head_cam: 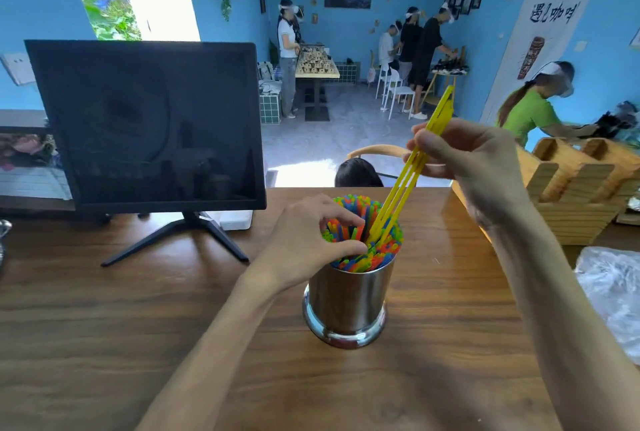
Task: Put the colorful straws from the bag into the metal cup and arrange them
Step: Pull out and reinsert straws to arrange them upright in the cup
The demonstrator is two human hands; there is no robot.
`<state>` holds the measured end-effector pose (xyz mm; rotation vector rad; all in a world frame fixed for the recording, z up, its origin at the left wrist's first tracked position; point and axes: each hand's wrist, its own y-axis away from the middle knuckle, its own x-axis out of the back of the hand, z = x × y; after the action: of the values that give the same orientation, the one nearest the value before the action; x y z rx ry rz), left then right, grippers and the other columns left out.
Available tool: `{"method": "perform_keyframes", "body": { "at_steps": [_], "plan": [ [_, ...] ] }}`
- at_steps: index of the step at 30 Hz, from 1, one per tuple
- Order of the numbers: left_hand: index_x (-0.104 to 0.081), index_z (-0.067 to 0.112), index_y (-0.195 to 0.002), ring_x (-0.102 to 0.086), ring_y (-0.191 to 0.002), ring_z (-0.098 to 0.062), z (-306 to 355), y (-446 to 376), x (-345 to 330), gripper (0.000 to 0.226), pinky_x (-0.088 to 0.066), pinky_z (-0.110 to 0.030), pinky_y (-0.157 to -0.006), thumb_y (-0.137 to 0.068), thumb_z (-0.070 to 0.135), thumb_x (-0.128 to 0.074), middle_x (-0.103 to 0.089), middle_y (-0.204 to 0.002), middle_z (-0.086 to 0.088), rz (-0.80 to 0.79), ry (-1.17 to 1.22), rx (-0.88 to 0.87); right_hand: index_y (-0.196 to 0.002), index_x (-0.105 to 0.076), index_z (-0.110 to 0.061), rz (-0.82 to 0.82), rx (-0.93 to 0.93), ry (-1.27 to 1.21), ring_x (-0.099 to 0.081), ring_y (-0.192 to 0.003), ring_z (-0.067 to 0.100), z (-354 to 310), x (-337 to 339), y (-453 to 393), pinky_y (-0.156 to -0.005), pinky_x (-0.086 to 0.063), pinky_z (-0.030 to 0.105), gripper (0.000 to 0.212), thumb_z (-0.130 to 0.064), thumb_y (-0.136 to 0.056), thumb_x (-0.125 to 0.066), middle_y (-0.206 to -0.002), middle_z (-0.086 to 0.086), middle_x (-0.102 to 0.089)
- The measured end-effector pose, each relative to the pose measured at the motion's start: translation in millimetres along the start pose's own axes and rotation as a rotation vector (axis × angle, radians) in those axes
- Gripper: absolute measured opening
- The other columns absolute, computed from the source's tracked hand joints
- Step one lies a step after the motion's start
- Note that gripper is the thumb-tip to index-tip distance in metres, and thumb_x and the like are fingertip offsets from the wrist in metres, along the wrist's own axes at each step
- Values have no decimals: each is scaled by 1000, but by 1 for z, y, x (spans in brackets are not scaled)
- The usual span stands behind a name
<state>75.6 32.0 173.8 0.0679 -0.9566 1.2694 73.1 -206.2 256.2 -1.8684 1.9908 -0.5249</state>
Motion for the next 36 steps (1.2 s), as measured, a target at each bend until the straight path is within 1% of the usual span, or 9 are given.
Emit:
{"method": "perform_keyframes", "body": {
  "at_steps": [2, 8, 13, 16, 21, 26, 28, 31, 36],
  "plan": [
    [-78, 40, -102, -58, -99, 3, 4, -4, -4, 31, -49, -22, -81, -74, 50, -86, -65, -93, 26, -6, -52, -15, -94, -75, -14, -18, -23, 21, -77, -74, 18, 11, -6, 3, -66, -60, 26, 18, -23, -79, -76, -78, 0, -78],
    [-74, 40, -90, -51, -90, 22, 8, -11, -10, 25, -35, -1, -66, -72, 55, -85, -55, -77, 50, 70, -156, -14, -96, -77, -23, -100, 17, 163, -78, -82, 21, 41, -11, 12, -68, -61, 25, 12, -15, -87, -78, -91, 3, -78],
    [-71, 38, -92, -64, -82, 6, 6, -15, -10, 19, -50, -20, -74, -80, 45, -83, -73, -82, 22, 48, -112, 14, -131, -61, -39, -142, 82, 453, -73, -77, 12, 66, -13, 26, -69, -61, 25, 48, -22, -89, -79, -86, -3, -72],
    [-67, 45, -108, -55, -79, 7, 7, -16, -10, 31, -39, -15, -67, -80, 49, -81, -73, -82, 25, 37, -164, 11, -141, -49, -42, -154, 154, 556, -64, -68, 6, 78, -17, 33, -61, -47, 14, 63, -27, -88, -80, -75, -5, -67],
    [-75, 47, -108, -44, -83, 29, 5, -20, -13, 31, -30, -3, -62, -79, 55, -78, -74, -86, 22, 44, -273, 20, -123, -66, -35, -142, 155, 669, -65, -98, 9, 88, -22, 43, -78, -53, 29, 32, -30, -93, -73, -105, -5, -71],
    [-78, 43, -102, -46, -84, 30, 2, -19, -19, 22, -30, 4, -73, -80, 48, -80, -76, -83, 20, 125, -255, 25, -118, -75, -27, -134, 151, 690, -58, -108, 7, 90, -22, 50, -88, -51, 31, 22, -26, -101, -61, -109, -9, -69],
    [-78, 43, -104, -58, -82, 20, 3, -17, -16, 23, -40, -1, -76, -82, 44, -80, -77, -85, 18, 114, -186, 30, -121, -72, -28, -152, 171, 692, -57, -111, 8, 88, -22, 51, -92, -51, 34, 24, -24, -102, -60, -113, -8, -68],
    [-78, 45, -107, -67, -85, -3, 12, -13, -1, 26, -57, -32, -80, -82, 38, -83, -70, -82, 18, 184, -47, -15, -129, -64, -34, -156, 178, 605, -53, -120, 1, 81, -24, 52, -101, -48, 31, 28, -26, -102, -59, -124, -7, -57],
    [-79, 34, -98, -70, -76, -2, 42, -18, 40, 22, -54, -19, -72, -83, 19, -85, -79, -87, 14, 483, 350, -136, -145, -54, -32, -197, 228, 621, -43, -142, 9, 62, -27, 48, -115, -32, 57, 40, -38, -105, -48, -140, -20, -56]
  ]
}}
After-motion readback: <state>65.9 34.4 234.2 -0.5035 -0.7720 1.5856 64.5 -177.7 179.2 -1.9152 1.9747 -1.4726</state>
